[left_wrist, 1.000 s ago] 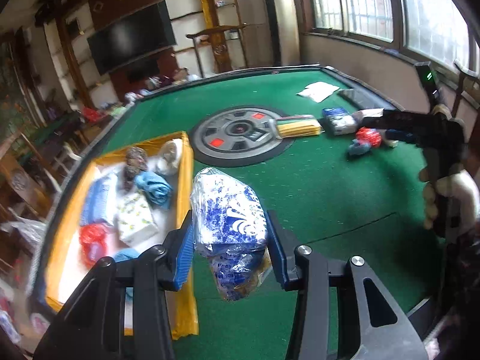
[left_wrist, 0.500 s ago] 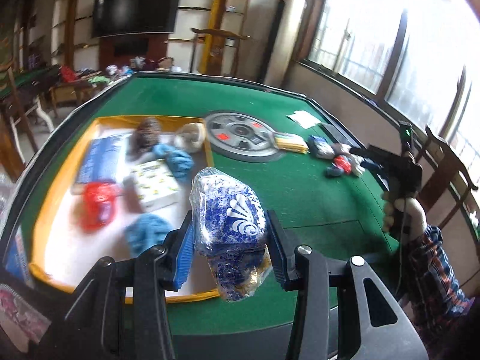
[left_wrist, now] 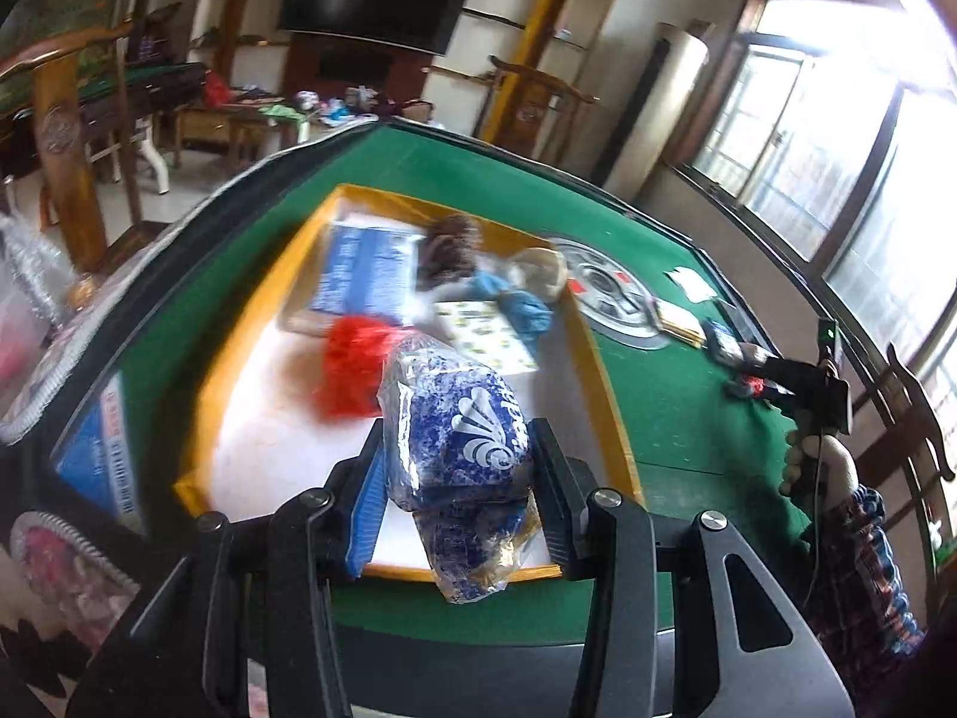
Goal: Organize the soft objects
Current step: 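Carry the patterned bag toward the box with left while right grasps the blue knit toy in red netting, then release the patterned bag into the box with left while right drops the knit toy there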
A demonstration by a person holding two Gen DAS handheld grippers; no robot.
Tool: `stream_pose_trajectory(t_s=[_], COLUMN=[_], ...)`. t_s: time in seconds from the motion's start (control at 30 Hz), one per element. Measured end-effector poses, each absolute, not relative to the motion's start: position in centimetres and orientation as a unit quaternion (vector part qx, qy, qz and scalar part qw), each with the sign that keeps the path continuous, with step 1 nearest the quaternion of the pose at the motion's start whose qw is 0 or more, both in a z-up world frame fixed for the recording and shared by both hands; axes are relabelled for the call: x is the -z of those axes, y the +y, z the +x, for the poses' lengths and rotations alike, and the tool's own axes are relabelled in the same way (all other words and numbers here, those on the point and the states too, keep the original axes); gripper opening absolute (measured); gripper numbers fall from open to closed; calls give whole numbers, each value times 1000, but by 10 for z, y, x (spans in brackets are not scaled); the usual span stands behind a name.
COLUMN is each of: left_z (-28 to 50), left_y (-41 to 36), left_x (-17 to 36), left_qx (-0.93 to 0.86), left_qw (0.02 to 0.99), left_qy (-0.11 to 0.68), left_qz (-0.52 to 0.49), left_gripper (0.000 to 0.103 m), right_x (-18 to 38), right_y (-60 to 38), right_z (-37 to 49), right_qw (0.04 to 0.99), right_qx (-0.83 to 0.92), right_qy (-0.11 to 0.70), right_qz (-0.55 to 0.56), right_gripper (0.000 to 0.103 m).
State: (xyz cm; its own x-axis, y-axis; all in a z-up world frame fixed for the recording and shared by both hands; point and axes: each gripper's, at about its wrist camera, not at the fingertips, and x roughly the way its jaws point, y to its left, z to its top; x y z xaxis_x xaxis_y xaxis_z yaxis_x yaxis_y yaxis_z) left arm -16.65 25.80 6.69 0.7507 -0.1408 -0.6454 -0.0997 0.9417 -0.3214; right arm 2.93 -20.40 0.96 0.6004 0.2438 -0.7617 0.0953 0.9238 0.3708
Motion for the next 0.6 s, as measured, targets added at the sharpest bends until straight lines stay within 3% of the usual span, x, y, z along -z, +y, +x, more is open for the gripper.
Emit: stream_pose_trajectory(t_s=[0.33,0.47,0.6], left_z=[-152,-130,-134], left_y=[297,308,303], left_x=[-41,-28,-36], left_qx=[-65,-106,-116], left_qw=[898,882,892], left_qy=[396,426,406], left_qz=[-179,-168,-163], left_gripper=[43,43,47], right_x=[-34,-62,-85], right_y=[-199,-158,-92], right_z=[-23,-46,-70], right_qw=[873,873,864], right_qx=[-114,-183,-269], right_qy=[428,414,405], right_qz=[206,181,132], right_gripper=[34,34,34])
